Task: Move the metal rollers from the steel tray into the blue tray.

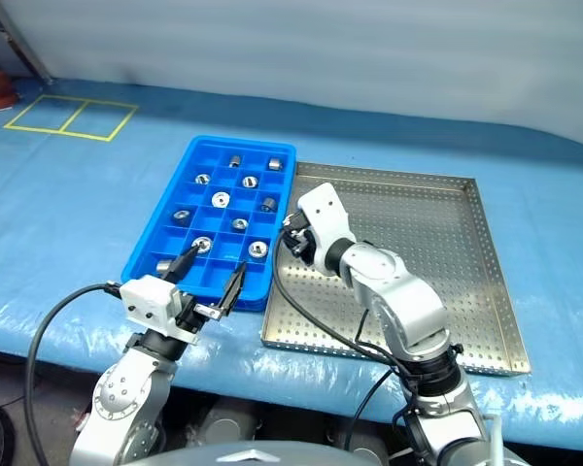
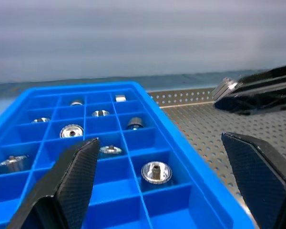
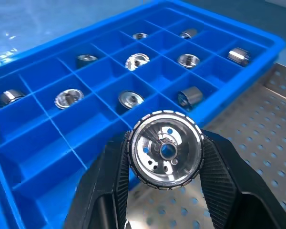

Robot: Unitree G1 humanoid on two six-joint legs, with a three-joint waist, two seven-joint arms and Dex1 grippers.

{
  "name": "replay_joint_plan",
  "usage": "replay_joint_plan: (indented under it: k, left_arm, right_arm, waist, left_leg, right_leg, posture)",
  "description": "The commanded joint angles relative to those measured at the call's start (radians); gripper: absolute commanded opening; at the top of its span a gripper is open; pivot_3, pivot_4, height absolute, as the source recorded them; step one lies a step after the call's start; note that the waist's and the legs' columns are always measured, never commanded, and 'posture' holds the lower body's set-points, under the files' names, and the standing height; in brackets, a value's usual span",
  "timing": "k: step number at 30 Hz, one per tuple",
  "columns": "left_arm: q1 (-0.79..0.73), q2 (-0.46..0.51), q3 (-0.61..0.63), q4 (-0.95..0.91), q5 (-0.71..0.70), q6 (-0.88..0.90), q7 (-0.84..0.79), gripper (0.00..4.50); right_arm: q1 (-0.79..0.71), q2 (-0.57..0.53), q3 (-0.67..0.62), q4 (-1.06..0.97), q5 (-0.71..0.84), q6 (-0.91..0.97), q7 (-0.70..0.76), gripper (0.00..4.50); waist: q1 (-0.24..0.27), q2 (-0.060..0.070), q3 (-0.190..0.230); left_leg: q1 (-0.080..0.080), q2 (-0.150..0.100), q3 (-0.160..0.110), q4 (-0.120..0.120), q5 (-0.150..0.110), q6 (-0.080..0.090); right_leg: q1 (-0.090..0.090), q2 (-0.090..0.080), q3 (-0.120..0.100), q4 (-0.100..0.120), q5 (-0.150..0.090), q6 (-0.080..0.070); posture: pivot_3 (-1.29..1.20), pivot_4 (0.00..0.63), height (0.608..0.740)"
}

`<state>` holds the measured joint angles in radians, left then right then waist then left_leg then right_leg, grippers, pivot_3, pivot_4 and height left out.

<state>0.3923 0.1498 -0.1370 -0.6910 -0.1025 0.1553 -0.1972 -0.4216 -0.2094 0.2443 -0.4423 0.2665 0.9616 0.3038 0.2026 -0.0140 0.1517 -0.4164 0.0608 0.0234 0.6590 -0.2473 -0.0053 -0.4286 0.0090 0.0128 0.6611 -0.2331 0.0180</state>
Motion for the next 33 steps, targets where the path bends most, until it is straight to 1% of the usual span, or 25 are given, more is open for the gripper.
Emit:
replay_joint_plan:
  k: [1, 6, 12, 18, 21, 24, 27, 33]
  left_arm:
    - [0.037, -0.010, -0.010, -0.079, 0.031, 0.028, 0.043, 4.50]
    - [0.093, -0.026, 0.003, -0.112, 0.026, 0.025, 0.075, 4.50]
    - [0.114, -0.025, 0.015, -0.136, 0.025, 0.045, 0.092, 4.50]
    - [0.094, -0.023, -0.018, -0.161, 0.027, 0.091, 0.094, 4.50]
    - [0.063, -0.019, -0.022, -0.163, 0.022, 0.113, 0.089, 4.50]
    - [0.047, -0.010, -0.021, -0.162, 0.010, 0.126, 0.075, 4.50]
    - [0.023, -0.003, -0.027, -0.155, 0.002, 0.139, 0.065, 4.50]
    - [-0.017, 0.010, -0.031, -0.138, -0.014, 0.162, 0.043, 4.50]
  right_arm:
    - [-0.022, 0.017, 0.040, 0.036, 0.002, -0.106, 0.054, 1.71]
    - [-0.011, 0.039, 0.092, 0.125, 0.001, -0.190, 0.127, 1.71]
    - [-0.004, 0.046, 0.123, 0.196, -0.002, -0.220, 0.183, 1.71]
    - [0.013, 0.031, 0.104, 0.183, 0.000, -0.205, 0.192, 1.71]
    - [0.021, 0.009, 0.070, 0.144, 0.010, -0.188, 0.188, 1.71]
    - [0.029, -0.006, 0.045, 0.114, 0.016, -0.169, 0.176, 1.71]
    - [0.055, -0.040, 0.021, 0.081, 0.017, -0.151, 0.176, 1.71]
    - [0.104, -0.077, 0.002, 0.053, 0.015, -0.128, 0.161, 1.71]
  waist:
    - [0.026, 0.000, 0.000]
    - [0.105, 0.000, 0.000]
    - [0.212, 0.000, 0.000]
    - [0.311, -0.001, -0.001]
    - [0.349, -0.003, -0.002]
    - [0.374, -0.003, -0.002]
    - [0.387, -0.003, -0.002]
    - [0.385, -0.003, -0.002]
  left_leg:
    - [0.000, 0.000, 0.000, 0.000, 0.000, 0.000]
    - [0.000, 0.001, 0.000, 0.001, 0.000, 0.000]
    - [-0.001, 0.000, 0.001, 0.002, 0.000, -0.001]
    - [-0.006, 0.001, 0.002, 0.002, -0.001, -0.002]
    - [-0.013, 0.001, 0.003, 0.003, -0.001, -0.002]
    - [-0.014, 0.001, 0.002, 0.004, -0.001, -0.002]
    - [-0.015, 0.001, 0.002, 0.004, -0.001, -0.003]
    - [-0.014, 0.001, 0.002, 0.006, -0.001, -0.003]
  right_leg:
    - [0.000, 0.000, 0.000, 0.000, 0.000, 0.000]
    - [-0.001, 0.000, -0.001, 0.000, 0.000, 0.000]
    - [-0.002, 0.000, -0.001, 0.000, -0.001, -0.002]
    - [-0.007, 0.000, -0.002, 0.000, -0.001, 0.000]
    - [-0.015, 0.000, -0.002, 0.002, 0.000, 0.000]
    - [-0.016, 0.000, -0.003, 0.002, 0.000, 0.000]
    - [-0.016, 0.000, -0.003, 0.002, 0.000, 0.000]
    - [-0.015, 0.000, -0.004, 0.003, 0.000, 0.001]
  posture:
    - [0.59, 0.150, 0.740]
    - [0.61, 0.150, 0.740]
    - [0.63, 0.150, 0.740]
    - [0.63, 0.150, 0.740]
    - [0.59, 0.150, 0.740]
    - [0.56, 0.150, 0.740]
    - [0.54, 0.150, 0.740]
    - [0.51, 0.150, 0.740]
